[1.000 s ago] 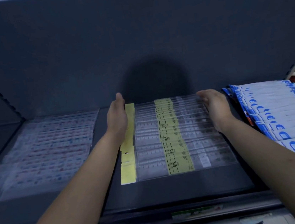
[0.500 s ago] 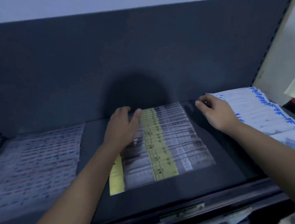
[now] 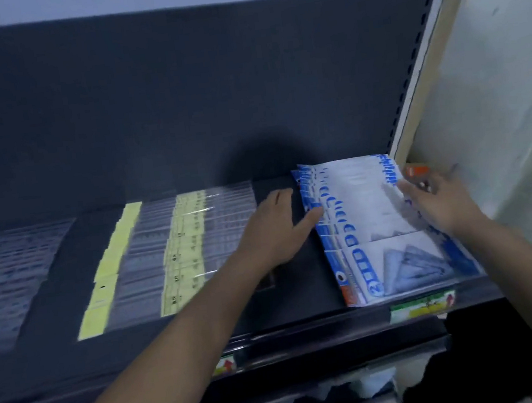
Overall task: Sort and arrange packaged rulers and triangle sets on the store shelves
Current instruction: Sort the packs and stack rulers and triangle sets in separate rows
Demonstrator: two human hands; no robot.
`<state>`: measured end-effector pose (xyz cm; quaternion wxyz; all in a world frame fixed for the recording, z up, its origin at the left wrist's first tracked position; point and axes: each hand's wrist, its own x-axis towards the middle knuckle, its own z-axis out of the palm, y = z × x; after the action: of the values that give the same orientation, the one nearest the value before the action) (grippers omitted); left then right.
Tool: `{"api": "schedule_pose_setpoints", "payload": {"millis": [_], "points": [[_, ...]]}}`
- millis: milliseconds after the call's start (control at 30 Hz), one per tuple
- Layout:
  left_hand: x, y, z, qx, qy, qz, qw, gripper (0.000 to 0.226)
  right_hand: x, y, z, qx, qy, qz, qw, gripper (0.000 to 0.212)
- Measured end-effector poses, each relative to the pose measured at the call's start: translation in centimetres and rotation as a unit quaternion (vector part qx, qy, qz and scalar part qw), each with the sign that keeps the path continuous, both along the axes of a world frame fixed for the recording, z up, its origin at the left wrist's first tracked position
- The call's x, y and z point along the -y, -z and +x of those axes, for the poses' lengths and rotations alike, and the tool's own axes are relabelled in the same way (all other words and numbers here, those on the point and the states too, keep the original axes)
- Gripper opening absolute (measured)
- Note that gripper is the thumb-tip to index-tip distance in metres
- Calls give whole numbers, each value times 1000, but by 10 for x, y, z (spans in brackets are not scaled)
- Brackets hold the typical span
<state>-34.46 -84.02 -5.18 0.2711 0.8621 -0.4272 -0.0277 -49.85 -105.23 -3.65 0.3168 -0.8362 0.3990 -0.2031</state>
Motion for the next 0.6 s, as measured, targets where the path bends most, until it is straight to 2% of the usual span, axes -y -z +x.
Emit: {"api": "schedule_pose_setpoints", "payload": {"millis": [67,167,267,367,467,533,600], "points": [[22,4,-7,-104,-32,-38,993,82,11,3,4,49,-3,74,996,44],[48,9,-8,-187,-85,-86,975,85,32,7,15,52,-47,124,990,54],[64,13,-1,-224,-117,-117,960,83,50,9,28,65,-55,164,983,65],[75,12,6,-231,-125,-145,954,71,64,10,41,104,-36,189,976,58],[88,7,13,-232,-139,-180,946,52,75,10,52,127,-60,203,969,53],[98,5,18,-268,-151,-196,931,45,78,12,58,139,-71,246,957,54],[106,2,24,-319,-171,-211,908,47,77,14,63,152,-77,271,947,44]]}}
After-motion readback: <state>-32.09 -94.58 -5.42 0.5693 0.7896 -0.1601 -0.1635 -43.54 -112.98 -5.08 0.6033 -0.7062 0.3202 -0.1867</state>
